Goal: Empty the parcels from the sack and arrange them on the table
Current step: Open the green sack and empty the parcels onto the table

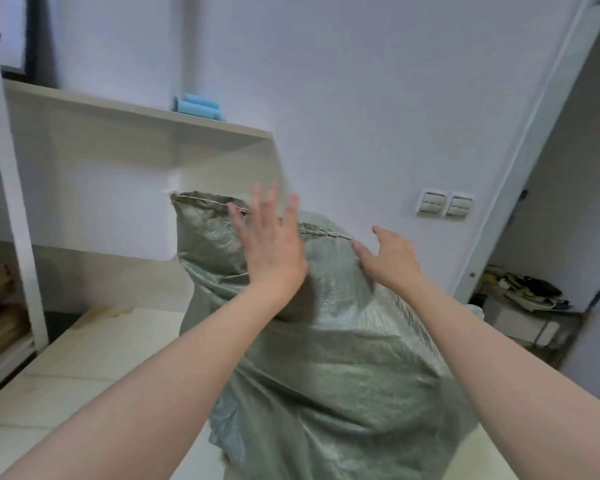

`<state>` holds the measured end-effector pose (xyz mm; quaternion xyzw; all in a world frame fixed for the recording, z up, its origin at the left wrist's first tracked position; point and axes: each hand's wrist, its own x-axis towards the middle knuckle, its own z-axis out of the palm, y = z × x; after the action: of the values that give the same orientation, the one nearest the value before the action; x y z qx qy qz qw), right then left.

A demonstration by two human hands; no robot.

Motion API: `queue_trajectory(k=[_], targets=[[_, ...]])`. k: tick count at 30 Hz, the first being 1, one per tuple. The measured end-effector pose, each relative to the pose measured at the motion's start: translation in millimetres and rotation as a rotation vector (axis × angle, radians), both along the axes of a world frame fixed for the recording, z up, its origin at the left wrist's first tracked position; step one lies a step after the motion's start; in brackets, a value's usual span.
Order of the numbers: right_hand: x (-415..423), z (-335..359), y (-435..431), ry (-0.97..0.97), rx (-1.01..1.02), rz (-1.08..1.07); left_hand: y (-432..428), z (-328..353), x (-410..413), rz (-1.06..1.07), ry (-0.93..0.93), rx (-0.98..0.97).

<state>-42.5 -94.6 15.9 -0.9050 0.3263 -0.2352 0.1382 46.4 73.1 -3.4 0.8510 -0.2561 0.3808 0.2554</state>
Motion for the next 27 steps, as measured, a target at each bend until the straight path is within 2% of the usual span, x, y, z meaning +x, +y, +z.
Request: queue_trajectory(k=[2, 4, 8, 10, 12, 17, 20, 27], targets=[[-4.2, -7.9, -4.3, 0.085, 0.144, 0.087, -18.5, 8.4, -12.5, -0.093, 0.021, 0.118], [-5.6, -14.3, -5.9, 0.099, 0.214, 0.232, -38.6, 12.6, -15.8, -0.122, 0.111, 0.147], [-15.7, -4.9, -28.2, -0.016, 0.361, 0.300, -62.6, 6.7, 3.2, -0.011, 0.315, 0.259], [-19.1, -4.6, -47.4, 0.009, 0.240, 0.217, -62.5, -1.9, 16.0, 0.039, 0.392, 0.298], [-20.1, -11.5, -65.3, 0.106, 0.135, 0.132, -59.3, -14.0, 24.9, 0.084, 0.380, 0.303], [-10.4, -36.1, -94.7, 0.230, 0.168, 0.067, -42.2, -28.6, 37.3, 0.104, 0.392, 0.299], [0.2, -46.5, -97.9, 0.206, 0.224, 0.078, -31.4, -28.4, 44.6, 0.119, 0.454, 0.319], [14.6, -63.1, -101.9, 0.265, 0.129, 0.109, -15.1, -17.6, 50.1, 0.075, 0.641, 0.356]])
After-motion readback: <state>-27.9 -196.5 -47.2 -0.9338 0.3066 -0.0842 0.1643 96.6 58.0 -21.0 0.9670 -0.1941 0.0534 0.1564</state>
